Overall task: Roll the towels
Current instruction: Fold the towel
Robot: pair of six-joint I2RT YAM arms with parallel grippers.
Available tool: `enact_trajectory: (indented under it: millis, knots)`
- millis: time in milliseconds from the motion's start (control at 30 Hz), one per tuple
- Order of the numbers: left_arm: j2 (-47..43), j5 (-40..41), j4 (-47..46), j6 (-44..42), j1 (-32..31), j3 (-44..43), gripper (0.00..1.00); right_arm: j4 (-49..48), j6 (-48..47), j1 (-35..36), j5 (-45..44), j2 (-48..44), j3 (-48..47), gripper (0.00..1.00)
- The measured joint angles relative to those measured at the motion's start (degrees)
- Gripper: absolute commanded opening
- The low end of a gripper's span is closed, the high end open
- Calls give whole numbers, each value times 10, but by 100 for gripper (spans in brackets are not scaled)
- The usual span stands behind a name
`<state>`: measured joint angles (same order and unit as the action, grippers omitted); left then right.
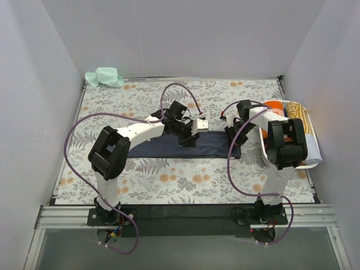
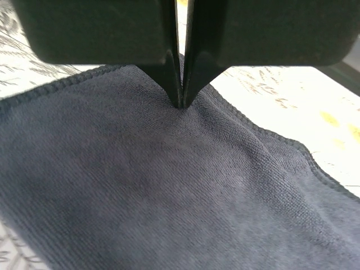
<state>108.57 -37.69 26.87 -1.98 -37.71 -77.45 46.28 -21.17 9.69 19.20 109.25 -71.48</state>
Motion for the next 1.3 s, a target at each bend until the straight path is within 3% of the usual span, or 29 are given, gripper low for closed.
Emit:
enact_trajectory:
  millis: [333, 567, 833, 933, 1000, 1100, 1300]
  knots:
    - [119, -3, -32, 14, -66, -46, 22, 8, 3, 0, 19, 7, -4, 7]
    - [117, 2, -36, 7, -66, -40, 1, 12, 2, -1, 16, 9, -7, 7]
    - [79, -4, -44, -38, -66, 18, 0, 29, -4, -12, 9, 18, -19, 7]
    - [78, -9, -42, -51, -66, 20, 6, 30, -7, -15, 11, 18, -20, 8]
    - [78, -12, -40, -56, -66, 20, 20, 31, -10, -15, 13, 19, -20, 8]
    - [78, -22, -25, -56, -67, 17, 29, 32, -16, -15, 17, 19, -20, 11]
    - [74, -22, 14, -32, -66, 0, 29, 39, -35, -15, 24, 16, -20, 12]
